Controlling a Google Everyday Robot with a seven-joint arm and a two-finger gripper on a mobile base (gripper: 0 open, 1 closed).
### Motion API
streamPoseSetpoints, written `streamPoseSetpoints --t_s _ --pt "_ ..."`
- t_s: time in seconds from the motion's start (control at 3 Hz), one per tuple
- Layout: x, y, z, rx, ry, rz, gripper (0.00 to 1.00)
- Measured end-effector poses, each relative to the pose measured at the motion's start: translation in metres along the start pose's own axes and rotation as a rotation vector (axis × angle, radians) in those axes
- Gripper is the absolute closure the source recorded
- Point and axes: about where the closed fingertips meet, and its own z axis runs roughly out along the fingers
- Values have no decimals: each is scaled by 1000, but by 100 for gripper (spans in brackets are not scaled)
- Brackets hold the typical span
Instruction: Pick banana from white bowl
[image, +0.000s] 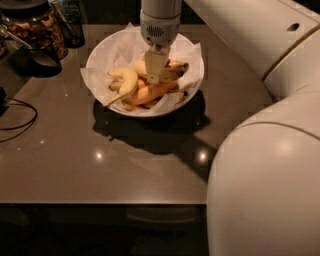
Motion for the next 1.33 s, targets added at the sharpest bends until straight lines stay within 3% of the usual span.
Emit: streamPoseSetpoints --t_s 0.67,1.0,1.33 --pt "3 0 1 16 4 -4 88" --pt "3 0 1 16 4 -4 100" --pt "3 0 0 16 3 -4 100"
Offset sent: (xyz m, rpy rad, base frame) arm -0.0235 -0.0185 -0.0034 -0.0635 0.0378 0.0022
